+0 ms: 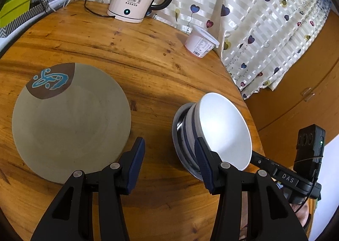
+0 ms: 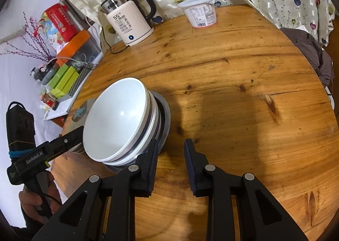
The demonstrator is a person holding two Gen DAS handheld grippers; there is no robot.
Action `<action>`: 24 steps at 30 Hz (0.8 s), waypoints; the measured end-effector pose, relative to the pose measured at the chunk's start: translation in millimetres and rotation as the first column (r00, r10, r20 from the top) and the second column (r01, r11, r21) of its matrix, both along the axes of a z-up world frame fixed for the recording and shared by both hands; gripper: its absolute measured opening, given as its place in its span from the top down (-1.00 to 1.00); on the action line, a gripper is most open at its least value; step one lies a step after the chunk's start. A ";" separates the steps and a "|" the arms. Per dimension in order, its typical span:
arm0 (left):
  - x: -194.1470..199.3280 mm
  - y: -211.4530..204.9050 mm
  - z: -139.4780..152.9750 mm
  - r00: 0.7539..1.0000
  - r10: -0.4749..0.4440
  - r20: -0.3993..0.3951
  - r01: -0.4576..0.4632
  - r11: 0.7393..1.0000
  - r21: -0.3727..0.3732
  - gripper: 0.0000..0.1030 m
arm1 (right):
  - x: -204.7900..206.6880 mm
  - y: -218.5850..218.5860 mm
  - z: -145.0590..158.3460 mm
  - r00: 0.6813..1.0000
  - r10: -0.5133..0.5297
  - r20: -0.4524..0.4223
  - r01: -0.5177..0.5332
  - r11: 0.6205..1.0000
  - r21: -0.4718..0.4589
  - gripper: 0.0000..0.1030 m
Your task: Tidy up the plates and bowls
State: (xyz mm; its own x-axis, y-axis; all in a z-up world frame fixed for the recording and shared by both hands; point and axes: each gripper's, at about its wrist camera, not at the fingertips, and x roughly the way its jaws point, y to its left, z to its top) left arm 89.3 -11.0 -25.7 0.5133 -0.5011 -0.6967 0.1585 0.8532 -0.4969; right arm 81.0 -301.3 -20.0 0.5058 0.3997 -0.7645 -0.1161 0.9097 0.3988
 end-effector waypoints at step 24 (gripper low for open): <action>22.8 9.2 -15.3 0.995 0.014 -0.097 -0.029 0.988 -0.151 0.04 | 12.9 -5.5 -7.4 0.999 0.029 -0.025 -0.027 0.997 0.076 0.78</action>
State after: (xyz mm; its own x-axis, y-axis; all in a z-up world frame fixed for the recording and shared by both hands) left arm 112.1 -1.8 -41.0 0.4600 -0.5945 -0.6595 0.0868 0.7693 -0.6329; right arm 93.9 -306.9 -27.4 0.4739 0.4702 -0.7445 -0.1297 0.8735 0.4691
